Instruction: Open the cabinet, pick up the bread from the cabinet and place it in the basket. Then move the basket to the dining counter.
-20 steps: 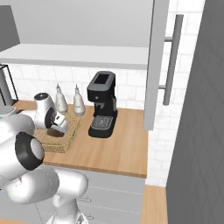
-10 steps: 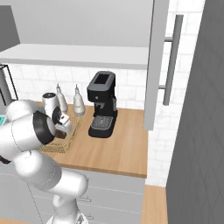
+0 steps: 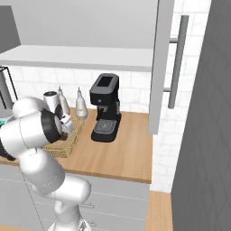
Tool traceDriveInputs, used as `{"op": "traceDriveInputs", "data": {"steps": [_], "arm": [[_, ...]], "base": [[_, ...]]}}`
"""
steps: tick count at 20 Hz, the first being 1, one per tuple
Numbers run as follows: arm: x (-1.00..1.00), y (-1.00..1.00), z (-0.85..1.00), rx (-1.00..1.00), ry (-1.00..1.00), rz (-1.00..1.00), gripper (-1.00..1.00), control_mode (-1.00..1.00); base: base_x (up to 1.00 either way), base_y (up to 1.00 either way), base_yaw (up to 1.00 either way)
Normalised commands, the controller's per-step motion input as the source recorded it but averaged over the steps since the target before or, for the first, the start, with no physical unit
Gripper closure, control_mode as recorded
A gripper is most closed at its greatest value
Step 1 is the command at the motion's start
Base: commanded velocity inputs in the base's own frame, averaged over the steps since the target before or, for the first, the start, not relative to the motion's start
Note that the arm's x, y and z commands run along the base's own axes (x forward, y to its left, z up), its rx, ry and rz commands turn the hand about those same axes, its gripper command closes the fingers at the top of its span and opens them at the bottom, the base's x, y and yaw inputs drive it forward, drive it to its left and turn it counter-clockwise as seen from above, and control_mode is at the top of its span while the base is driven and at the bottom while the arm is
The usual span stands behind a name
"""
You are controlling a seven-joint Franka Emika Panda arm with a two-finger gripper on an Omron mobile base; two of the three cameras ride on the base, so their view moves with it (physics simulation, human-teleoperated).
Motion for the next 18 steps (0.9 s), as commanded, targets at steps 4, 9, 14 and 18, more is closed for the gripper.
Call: {"op": "traceDriveInputs", "data": {"steps": [4,9,14,18], "arm": [[-0.08,0.0,0.02,0.0,-0.04,0.0,-1.0,-1.0],[-0.17,0.0,0.35,0.0,-0.12,0.0,-1.0,-1.0],[0.06,0.05,-0.01,-0.03,-0.04,0.02,-1.0,-1.0],[0.86,0.01,-1.0,-0.11,0.26,0.17,-1.0,-1.0]], "base": [[0.0,0.0,0.0],[0.0,0.0,0.0],[0.0,0.0,0.0],[0.0,0.0,0.0]]}}
